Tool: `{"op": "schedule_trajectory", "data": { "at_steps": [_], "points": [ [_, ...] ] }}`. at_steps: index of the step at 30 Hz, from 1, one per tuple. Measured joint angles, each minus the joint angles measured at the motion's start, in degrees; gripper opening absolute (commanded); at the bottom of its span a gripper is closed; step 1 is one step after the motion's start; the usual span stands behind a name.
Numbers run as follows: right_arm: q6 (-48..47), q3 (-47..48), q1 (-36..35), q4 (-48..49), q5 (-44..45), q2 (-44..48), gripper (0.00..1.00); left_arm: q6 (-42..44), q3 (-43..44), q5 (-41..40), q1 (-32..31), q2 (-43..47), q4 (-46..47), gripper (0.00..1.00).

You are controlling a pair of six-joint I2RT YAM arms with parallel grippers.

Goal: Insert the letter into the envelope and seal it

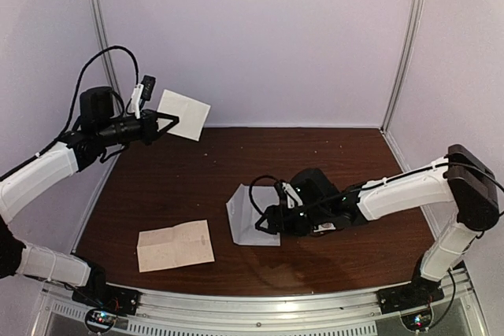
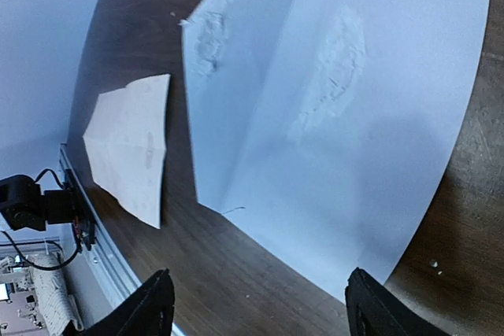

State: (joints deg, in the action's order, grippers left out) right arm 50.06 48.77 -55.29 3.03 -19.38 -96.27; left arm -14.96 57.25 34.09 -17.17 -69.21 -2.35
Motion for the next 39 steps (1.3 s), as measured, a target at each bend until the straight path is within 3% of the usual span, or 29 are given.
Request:
{"op": "schedule_trajectory", "data": {
  "at_steps": [3,7,15,19,25,27,34,39],
  "points": [
    [-3.4,0.2,0.4,0.8,0.3,6.2,0.86,-0.9,-1.1,3.1,-2.4,0.3,2.6,0.0],
    [-8.1,0.0,2.0,6.8,-1.6,16.0,0.91,-2.2,-1.5,5.9,-10.4,1.1,5.9,0.0],
    [-12.9,-2.0,5.0,22.4,-9.3,25.7,0.9,-6.5,-2.1,6.2,-28.1,1.1,15.3,0.0],
    [-13.7,-3.5,5.0,27.9,-12.5,27.6,0.74,-7.7,-1.7,5.2,-33.0,-1.4,17.8,0.0],
    [-13.0,-5.2,5.0,33.9,-17.1,27.7,0.13,-8.8,-0.3,4.2,-34.8,-5.4,18.2,0.0],
    [-12.1,-5.9,5.0,35.2,-18.1,27.9,0.0,-9.0,0.0,3.8,-34.8,-5.8,18.3,0.02],
    [-12.7,-6.7,5.1,34.4,-17.6,29.3,0.0,-8.0,0.6,-0.9,-35.1,-5.3,16.8,0.45],
    [-13.0,-6.8,5.9,31.9,-15.4,29.6,0.0,-5.8,0.6,-11.6,-35.1,-1.4,11.5,0.53]
  ]
}}
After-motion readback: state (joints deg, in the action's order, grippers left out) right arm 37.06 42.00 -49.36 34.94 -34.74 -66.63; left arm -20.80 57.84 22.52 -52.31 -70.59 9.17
